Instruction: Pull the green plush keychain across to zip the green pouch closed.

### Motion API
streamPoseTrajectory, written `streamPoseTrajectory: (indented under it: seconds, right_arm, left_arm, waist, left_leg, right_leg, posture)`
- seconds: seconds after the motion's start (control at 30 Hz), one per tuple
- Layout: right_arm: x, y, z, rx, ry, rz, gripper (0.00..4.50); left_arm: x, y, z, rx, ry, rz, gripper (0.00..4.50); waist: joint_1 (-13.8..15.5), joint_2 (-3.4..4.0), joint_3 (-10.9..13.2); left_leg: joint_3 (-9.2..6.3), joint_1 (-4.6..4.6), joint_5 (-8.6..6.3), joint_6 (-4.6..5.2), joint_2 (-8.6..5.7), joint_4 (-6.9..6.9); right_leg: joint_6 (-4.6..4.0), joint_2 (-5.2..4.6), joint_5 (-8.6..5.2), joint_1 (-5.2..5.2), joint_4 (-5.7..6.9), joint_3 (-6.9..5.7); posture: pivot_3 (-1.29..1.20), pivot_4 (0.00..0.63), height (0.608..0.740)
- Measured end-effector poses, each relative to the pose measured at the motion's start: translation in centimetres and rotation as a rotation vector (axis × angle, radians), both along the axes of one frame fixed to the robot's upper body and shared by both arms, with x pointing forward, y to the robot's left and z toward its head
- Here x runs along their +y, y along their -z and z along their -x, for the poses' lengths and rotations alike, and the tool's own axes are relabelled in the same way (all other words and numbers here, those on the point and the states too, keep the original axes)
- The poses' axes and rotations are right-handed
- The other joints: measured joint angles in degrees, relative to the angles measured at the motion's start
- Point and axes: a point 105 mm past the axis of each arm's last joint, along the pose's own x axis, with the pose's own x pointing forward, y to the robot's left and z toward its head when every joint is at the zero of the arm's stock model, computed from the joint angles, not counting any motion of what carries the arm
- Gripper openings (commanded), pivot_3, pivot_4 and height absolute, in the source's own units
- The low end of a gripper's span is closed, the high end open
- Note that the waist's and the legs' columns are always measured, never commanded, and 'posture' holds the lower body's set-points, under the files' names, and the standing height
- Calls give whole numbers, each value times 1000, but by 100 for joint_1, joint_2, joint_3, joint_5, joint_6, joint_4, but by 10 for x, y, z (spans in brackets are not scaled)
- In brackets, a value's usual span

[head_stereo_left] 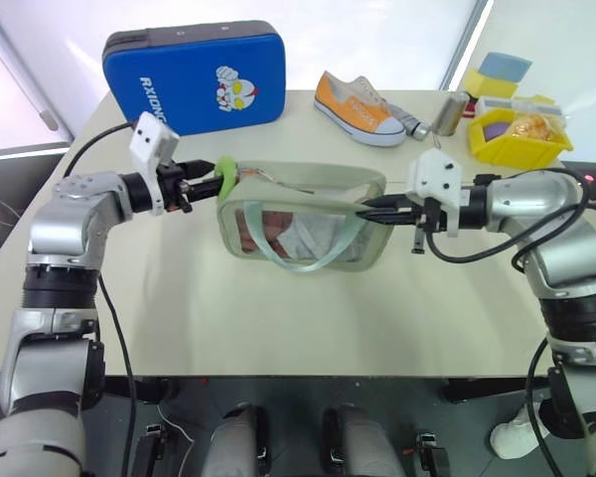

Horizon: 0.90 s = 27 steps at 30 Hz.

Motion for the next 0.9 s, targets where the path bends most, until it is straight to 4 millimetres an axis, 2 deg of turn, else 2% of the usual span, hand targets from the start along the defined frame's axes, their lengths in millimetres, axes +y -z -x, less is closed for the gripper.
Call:
streamPoseTrajectory:
  seconds: [0.03, 0.17, 0.23, 0.37, 0.43, 0.53, 0.67, 0.77, 0.9]
  right_arm:
    - [0, 0, -1, -1, 2, -1, 0]
    - [0, 0, -3, -11, 4, -4, 0]
    - [-1, 0, -5, -15, 8, -7, 0]
    - [0, -2, -10, -35, 14, -1, 0]
    - [3, -2, -11, -43, 6, -3, 0]
    - [4, -1, -14, -49, 9, -4, 0]
    - [5, -1, -16, -57, 16, -2, 0]
    - [5, -1, -17, -61, 21, -5, 0]
    - [5, -1, -17, -64, 26, -7, 0]
  left_arm:
    - [0, 0, 0, 4, 0, 1, 722]
    - [1, -2, 1, 32, -3, 34, 722]
    - [-2, -9, 2, 32, 8, 42, 722]
    - [-22, -51, 10, -51, 101, 50, 722]
    - [-36, -67, 19, -105, 173, -4, 722]
    - [-58, -59, 27, -123, 266, -118, 722]
    - [-77, -40, 22, -156, 303, -241, 722]
    - [-79, -37, 11, -182, 276, -258, 1503]
    - [-76, -51, 3, -223, 236, -258, 3420]
  waist:
    - [1, 0, 0]
    - [0, 0, 0]
    - [2, -1, 0]
    - [4, -2, 1]
    - [-18, -1, 0]
    - [-14, 3, -2]
    - [-15, 3, -2]
    - [-17, 3, -1]
    - [-20, 2, -1]
  left_leg:
    - [0, 0, 0, 0, 0, 0]
    - [-1, 0, 0, 0, 1, 0]
    - [-1, 0, 0, 0, 0, 0]
    - [-1, 0, 0, 0, -1, 1]
    - [1, 2, 0, -1, -1, 0]
    - [3, 8, 1, -2, -2, 0]
    - [4, 8, 1, -2, -2, 0]
    - [5, 8, 1, -2, -3, 1]
    - [5, 8, 1, -1, -2, 0]
  right_leg:
    - [0, 0, 0, 0, 0, 0]
    - [0, 0, 0, 0, 0, 0]
    - [0, 0, 0, 0, 0, 0]
    - [0, 0, 0, 0, 1, 0]
    - [0, 1, 0, 0, 1, 1]
    - [0, 2, 0, 1, 10, 1]
    - [0, 3, 0, 1, 10, 3]
    - [0, 5, 0, 0, 10, 3]
    - [0, 4, 0, 0, 9, 3]
  posture:
    - [0, 150, 740]
    - [0, 150, 740]
    - [0, 150, 740]
    - [0, 150, 740]
    - [0, 150, 740]
    - [0, 150, 740]
    - [0, 150, 740]
    - [0, 150, 740]
    - [0, 150, 740]
